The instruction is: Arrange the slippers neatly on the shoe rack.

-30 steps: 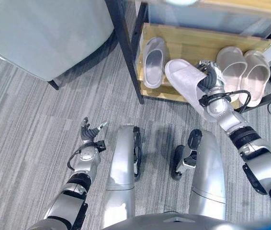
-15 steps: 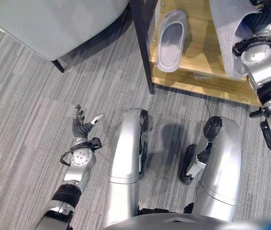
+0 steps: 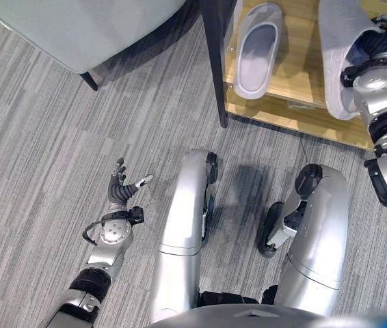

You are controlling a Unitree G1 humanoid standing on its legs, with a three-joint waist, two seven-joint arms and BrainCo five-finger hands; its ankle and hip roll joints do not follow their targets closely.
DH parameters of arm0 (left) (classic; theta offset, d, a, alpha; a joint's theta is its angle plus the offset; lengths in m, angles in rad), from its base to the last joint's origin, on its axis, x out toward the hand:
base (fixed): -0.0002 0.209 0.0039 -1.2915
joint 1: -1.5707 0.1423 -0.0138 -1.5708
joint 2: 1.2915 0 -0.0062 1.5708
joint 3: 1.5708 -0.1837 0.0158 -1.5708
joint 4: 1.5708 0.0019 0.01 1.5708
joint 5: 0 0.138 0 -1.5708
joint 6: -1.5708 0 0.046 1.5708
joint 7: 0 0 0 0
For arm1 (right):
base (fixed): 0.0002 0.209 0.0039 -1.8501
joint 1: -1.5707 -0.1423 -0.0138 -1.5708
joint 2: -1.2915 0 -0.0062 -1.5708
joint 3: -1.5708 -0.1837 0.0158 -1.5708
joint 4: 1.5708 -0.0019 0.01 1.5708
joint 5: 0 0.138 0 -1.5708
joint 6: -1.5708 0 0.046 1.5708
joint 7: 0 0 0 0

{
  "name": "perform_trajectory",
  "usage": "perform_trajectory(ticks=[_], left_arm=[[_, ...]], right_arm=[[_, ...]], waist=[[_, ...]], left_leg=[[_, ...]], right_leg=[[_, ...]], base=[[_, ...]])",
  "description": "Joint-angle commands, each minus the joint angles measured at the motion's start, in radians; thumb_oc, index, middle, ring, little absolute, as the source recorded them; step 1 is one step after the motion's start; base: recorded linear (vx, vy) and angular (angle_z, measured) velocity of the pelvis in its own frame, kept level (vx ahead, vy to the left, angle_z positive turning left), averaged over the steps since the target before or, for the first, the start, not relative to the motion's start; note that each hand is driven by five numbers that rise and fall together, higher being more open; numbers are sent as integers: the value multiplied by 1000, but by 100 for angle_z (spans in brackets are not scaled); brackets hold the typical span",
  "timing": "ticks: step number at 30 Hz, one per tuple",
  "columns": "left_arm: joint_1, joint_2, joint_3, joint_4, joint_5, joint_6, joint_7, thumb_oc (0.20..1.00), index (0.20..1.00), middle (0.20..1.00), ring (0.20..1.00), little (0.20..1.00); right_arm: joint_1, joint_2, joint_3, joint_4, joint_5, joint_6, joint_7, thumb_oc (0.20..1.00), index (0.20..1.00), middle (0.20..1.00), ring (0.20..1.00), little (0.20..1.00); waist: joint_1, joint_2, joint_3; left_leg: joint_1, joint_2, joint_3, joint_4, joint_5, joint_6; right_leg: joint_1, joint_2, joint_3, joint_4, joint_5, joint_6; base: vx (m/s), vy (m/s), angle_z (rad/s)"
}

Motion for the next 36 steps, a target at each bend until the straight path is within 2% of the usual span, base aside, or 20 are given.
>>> perform_trajectory(ticks=[1, 5, 8, 13, 14, 18, 21, 27, 33, 36], left_arm=[[22, 50, -1, -50, 23, -36, -10, 1000, 1000, 1000, 1000, 1000], [1, 42, -14, 1, 47, -28, -16, 1000, 1000, 1000, 1000, 1000], [4, 21, -7, 87, -4, -22, -35, 1000, 1000, 1000, 1000, 1000], [-2, 7, -16, 146, -10, -19, -37, 1000, 1000, 1000, 1000, 1000], [0, 2, -20, 145, -9, -20, -36, 1000, 1000, 1000, 1000, 1000], [9, 4, -31, 170, 6, -7, -41, 1000, 1000, 1000, 1000, 1000], [6, 22, -68, 149, 78, -3, -32, 1000, 1000, 1000, 1000, 1000], [16, 32, -122, 144, 140, 23, -41, 1000, 1000, 1000, 1000, 1000], [13, 40, -134, 125, 158, 32, -50, 1000, 1000, 1000, 1000, 1000], [12, 32, -137, 127, 155, 45, -51, 1000, 1000, 1000, 1000, 1000]], right_arm=[[-66, -21, 17, 15, 58, -40, 12, 200, 200, 200, 200, 200], [-53, -11, 13, 23, 43, -40, 23, 200, 200, 200, 200, 200], [-42, 5, -8, 30, 44, -34, 35, 200, 200, 200, 200, 200], [-61, 2, -5, 58, 38, -26, 37, 200, 200, 200, 200, 200], [-62, 3, -20, 62, 52, -30, 28, 1000, 1000, 1000, 1000, 1000], [-58, 4, -64, 61, 118, -42, 14, 1000, 1000, 1000, 1000, 1000], [-49, -4, -102, 52, 173, -60, 5, 1000, 1000, 1000, 1000, 1000], [-29, 17, -129, 46, 212, -58, 10, 1000, 1000, 1000, 1000, 1000], [-13, 22, -124, 70, 166, -30, 22, 1000, 1000, 1000, 1000, 1000], [-29, 45, -92, 119, 96, 18, 33, 1000, 1000, 1000, 1000, 1000]], waist=[[47, 14, -28], [48, 22, -25], [53, 25, -26], [56, 25, -8], [57, 27, -4], [63, 26, -3], [64, 30, -6], [63, 33, -21], [65, 33, -29], [60, 28, -27]], left_leg=[[-52, -9, -67, 30, 26, 26], [-52, -12, -64, 37, 28, 28], [-52, -18, -65, 52, 26, 29], [-52, -18, -62, 60, 30, 25], [-52, -20, -60, 59, 32, 25], [-52, -25, -60, 53, 35, 21], [-52, -27, -64, 57, 36, 22], [-52, -29, -74, 61, 39, 19], [-52, -29, -84, 75, 35, 17], [-52, -29, -88, 83, 29, 20]], right_leg=[[10, 46, 145, 10, 93, -67], [11, 46, 157, 16, 95, -68], [11, 41, 168, 32, 93, -68], [11, 35, 180, 54, 86, -74], [11, 35, 182, 56, 85, -75], [12, 35, 183, 57, 89, -76], [13, 31, 177, 52, 90, -74], [23, 27, 168, 47, 91, -69], [27, 25, 158, 47, 96, -57], [29, 32, 161, 57, 96, -56]], base=[[16, 3, 10], [-1, 20, 6], [3, 0, 1], [-16, -4, 5], [0, 0, 0], [-8, 5, 0], [-20, 41, 1], [-19, 31, 0], [-10, 19, 0], [-15, 27, -1]])
